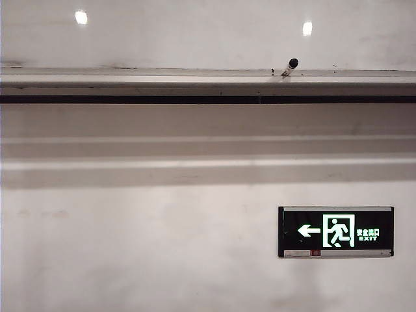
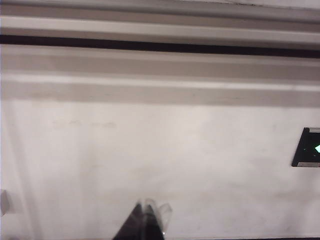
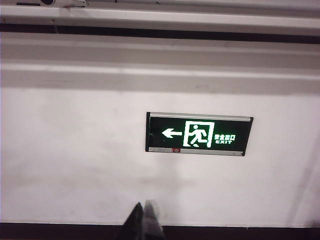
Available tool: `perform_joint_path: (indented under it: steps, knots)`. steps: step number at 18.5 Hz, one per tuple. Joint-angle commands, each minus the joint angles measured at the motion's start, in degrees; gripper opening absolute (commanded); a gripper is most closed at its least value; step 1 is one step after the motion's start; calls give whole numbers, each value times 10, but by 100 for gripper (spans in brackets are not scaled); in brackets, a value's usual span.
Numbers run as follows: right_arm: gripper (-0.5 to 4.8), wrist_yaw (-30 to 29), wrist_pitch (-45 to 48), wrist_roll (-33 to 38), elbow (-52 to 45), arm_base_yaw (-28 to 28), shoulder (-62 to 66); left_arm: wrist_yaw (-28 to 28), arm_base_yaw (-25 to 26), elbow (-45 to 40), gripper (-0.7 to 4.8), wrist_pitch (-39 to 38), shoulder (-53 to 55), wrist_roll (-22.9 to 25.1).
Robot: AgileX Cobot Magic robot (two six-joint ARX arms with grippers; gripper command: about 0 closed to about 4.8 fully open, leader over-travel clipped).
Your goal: Wipe the whiteboard clean using the black magnetic whiteboard eraser attached to the whiteboard.
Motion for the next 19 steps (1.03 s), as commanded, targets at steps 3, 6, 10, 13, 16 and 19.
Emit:
perform_joint_path:
  steps: [3,6,10,13,16,19]
  knots:
    - [-5,0,10,-1,4,0,-1,2,-1,1,-5,7,0,0]
    - [-5,0,10,3,16,0,-1,-1,-1,3,-5,20,0,-18]
    - [-5,0,-29,33,119,0,7,-1,-1,92,-5,-7,3,-105]
    - [-5,11,-28,33,228,0,71,-2,-1,214,-5,-62,53,-105]
    - [-5,11,-17,33,359,1,187,19,-1,358,-5,-74,175,-106]
    - [-5,6,-15,34,495,3,313,82,-1,487,-5,-83,304,-105]
